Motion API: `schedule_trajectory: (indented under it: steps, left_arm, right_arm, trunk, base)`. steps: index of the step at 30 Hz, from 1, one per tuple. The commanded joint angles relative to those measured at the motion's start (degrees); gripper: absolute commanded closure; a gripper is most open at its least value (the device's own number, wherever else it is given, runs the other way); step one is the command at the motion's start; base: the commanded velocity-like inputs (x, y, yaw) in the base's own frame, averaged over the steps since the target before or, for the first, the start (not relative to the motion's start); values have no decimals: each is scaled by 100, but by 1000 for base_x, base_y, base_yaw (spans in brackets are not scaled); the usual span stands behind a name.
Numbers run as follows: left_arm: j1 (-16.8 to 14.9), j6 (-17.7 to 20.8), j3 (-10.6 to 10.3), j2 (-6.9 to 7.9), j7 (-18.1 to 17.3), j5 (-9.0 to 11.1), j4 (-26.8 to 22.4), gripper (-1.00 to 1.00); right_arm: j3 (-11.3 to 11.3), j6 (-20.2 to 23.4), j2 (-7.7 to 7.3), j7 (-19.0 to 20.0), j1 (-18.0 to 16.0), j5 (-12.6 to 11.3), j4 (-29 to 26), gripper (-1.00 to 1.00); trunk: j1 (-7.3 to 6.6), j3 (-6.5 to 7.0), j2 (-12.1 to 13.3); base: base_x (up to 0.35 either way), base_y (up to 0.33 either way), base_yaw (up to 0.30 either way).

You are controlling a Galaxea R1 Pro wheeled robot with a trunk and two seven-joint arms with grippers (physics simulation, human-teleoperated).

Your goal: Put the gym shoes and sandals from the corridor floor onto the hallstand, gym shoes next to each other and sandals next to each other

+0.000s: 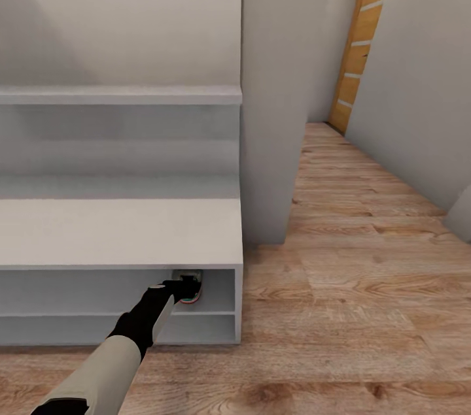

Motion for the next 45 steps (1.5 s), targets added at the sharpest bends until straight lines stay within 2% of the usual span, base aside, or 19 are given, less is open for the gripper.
schedule_trajectory:
  steps: [1, 10, 11, 24, 45]
  left_arm:
    - [-1, 33, 16, -3, -22, -27, -11, 100]
    - [-1, 26, 9, -3, -22, -27, -11, 100]
    - [-1, 25, 12, -3, -22, -27, -11, -100]
    - [-1, 27, 25, 6, -22, -24, -11, -100]
    - [-1, 19, 29, 6, -21, -27, -21, -100]
  right_arm:
    - [-1, 28, 0, -2, -5, 21, -5, 100]
    - [-1, 28, 0, -2, -5, 21, -8, 100]
    - [-1, 28, 0, -2, -5, 21, -6, 100]
    - [-1, 28, 0, -2, -5, 21, -5, 100]
    - [-8, 27, 7, 28, -5, 15, -9, 100]
  trunk:
    - [-1, -5, -2]
    - [-1, -5, -2]
    - [-1, -5, -2]
    - [-1, -5, -2]
    - [-1, -5, -2]
  base:
    - [3, 0, 0]
    - [1, 0, 0]
    - [0, 0, 0]
    - [-26, 0, 0]
    - [-318, 5, 0]
